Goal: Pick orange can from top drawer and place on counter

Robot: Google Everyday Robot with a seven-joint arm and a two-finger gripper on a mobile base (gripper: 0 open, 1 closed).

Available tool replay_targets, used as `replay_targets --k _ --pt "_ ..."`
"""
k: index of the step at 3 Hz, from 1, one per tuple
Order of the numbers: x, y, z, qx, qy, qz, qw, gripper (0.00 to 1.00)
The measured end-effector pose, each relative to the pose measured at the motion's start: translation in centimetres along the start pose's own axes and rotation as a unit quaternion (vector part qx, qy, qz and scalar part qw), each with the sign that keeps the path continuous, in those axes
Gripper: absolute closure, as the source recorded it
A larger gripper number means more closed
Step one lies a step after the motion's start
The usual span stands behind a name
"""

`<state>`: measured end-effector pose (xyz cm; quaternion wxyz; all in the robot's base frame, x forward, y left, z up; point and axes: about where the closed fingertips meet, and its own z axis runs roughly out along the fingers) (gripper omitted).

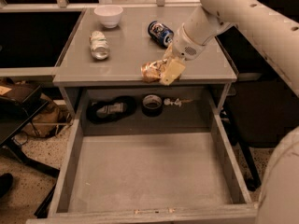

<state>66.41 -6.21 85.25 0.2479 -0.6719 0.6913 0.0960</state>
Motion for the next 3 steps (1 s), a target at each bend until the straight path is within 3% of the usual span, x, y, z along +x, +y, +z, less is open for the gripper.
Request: replay_targets --k 1,2,3 --pt "1.0 -2.7 -0.2 0.067 0.01 0.042 0.9968 1.0" --pt "2.4 -3.9 0.5 0.103 0.019 0.079 0.9914 1.0" --pt "2.3 -4.0 0.2 0.103 0.019 0.079 0.9914 1.0"
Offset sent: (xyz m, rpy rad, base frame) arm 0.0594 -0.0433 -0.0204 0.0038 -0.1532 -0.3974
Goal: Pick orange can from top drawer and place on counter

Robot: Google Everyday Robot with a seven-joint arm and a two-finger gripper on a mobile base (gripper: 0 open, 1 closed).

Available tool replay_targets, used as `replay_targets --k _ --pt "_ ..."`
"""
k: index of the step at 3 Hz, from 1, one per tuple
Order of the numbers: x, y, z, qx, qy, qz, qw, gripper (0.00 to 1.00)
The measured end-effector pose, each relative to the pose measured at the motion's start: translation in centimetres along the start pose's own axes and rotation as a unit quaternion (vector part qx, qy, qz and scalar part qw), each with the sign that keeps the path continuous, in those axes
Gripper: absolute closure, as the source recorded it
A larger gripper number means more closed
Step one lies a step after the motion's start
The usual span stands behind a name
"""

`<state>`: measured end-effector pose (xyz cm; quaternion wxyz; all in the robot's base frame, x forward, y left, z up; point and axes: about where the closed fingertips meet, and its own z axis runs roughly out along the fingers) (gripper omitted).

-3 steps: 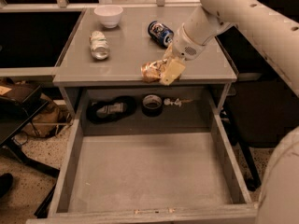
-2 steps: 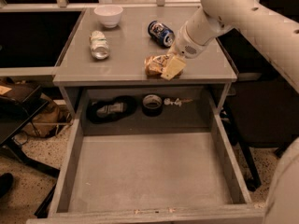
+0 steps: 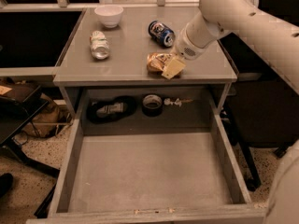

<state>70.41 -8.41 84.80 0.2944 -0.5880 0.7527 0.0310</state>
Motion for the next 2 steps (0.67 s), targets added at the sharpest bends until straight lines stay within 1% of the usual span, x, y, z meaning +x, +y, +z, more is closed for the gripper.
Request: replay_targets --k 1,2 --pt "-0.03 -0.24 0.2 0.002 0.001 0.006 1.0 1.0" --pt "-0.03 -0.24 0.2 0.002 0.001 0.006 1.0 0.81"
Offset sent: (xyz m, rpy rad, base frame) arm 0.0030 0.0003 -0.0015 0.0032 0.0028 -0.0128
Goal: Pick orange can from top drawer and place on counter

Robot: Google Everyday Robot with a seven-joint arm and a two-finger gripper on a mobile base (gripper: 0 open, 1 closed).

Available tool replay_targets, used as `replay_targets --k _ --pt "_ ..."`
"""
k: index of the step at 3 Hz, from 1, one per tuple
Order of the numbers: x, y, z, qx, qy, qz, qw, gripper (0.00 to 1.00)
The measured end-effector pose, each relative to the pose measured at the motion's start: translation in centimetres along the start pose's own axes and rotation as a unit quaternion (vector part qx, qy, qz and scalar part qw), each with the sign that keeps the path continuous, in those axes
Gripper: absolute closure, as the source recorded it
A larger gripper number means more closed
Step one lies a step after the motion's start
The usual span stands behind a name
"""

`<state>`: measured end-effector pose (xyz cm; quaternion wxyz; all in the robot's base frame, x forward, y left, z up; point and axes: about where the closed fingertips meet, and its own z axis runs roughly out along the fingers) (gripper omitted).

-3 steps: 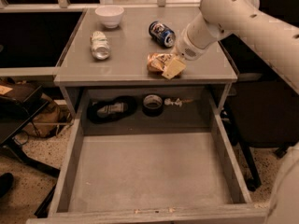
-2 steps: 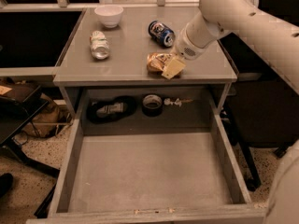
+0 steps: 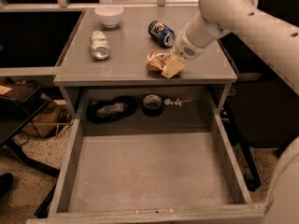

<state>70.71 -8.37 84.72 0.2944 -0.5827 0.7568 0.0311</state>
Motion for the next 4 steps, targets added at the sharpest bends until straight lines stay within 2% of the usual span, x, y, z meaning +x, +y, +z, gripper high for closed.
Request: replay_targets --k 3,4 --pt "0.0 0.0 0.01 0.0 0.0 0.0 1.0 0.12" --pt "0.0 0.01 0.02 0.0 0.0 0.0 1.0 0.0"
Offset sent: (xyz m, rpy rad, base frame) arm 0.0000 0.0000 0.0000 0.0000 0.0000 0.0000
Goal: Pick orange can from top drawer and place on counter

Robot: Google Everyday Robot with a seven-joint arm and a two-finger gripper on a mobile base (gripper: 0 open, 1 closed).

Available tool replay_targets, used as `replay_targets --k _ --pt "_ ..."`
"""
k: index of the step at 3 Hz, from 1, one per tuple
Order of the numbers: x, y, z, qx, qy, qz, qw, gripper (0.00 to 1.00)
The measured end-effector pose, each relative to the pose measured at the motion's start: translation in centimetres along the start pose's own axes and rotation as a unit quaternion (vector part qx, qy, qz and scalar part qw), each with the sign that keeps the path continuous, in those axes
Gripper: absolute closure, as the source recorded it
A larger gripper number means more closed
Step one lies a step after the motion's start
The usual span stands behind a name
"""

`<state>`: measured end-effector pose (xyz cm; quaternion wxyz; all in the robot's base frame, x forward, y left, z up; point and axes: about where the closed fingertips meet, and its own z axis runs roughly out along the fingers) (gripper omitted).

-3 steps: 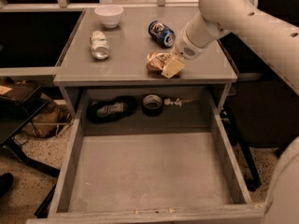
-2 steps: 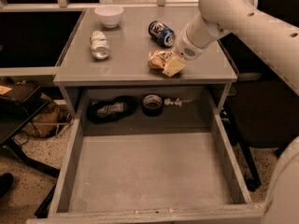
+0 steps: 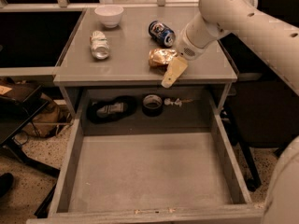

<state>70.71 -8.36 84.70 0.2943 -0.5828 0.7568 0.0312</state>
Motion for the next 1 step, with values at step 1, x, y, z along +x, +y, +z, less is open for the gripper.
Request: replay_targets --k 1 --pt "0.0 0.0 0.0 0.0 0.0 0.0 1.0 0.0"
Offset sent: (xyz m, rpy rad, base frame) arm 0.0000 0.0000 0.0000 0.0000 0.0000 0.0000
